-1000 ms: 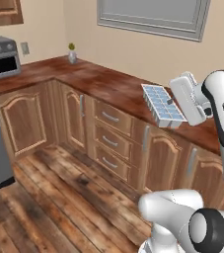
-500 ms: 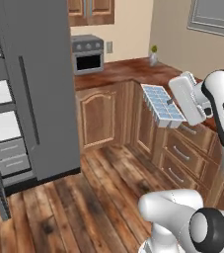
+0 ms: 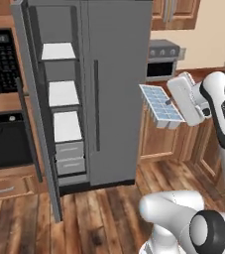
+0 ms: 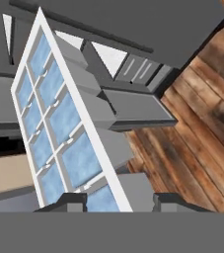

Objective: The ice cube tray has been filled with water. Take the tray and place it in the freezer to make ice. Close the freezer door after placing the tray.

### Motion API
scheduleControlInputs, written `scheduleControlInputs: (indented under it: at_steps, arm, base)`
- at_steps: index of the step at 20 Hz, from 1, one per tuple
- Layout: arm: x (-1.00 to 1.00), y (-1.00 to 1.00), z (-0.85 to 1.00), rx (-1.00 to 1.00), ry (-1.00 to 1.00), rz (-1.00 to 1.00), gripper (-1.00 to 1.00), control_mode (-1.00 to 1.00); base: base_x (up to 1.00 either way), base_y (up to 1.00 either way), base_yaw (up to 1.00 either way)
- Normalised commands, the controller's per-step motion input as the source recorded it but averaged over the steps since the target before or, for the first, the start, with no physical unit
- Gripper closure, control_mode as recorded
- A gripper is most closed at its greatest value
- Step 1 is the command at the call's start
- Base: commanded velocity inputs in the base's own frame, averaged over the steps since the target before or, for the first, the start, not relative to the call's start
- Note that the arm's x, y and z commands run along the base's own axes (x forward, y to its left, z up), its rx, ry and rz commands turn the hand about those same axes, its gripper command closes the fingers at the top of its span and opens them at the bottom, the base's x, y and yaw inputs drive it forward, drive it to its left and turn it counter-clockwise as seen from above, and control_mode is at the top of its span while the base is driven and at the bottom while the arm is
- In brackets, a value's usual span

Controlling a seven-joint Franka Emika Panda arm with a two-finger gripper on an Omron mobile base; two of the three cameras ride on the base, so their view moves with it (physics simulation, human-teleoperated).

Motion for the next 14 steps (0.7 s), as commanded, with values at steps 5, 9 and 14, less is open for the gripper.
scheduleControlInputs:
  at_steps: [5, 9, 14]
  arm:
    - [0.00, 0.00, 0.00, 0.00, 0.00, 0.00, 1.00, 1.00]
    - [0.00, 0.00, 0.00, 0.00, 0.00, 0.00, 1.00, 1.00]
    - [0.00, 0.00, 0.00, 0.00, 0.00, 0.00, 1.00, 1.00]
  base:
    - [0.74, 0.29, 0.37]
    - [0.62, 0.16, 0.33]
    - [0.62, 0.23, 0.30]
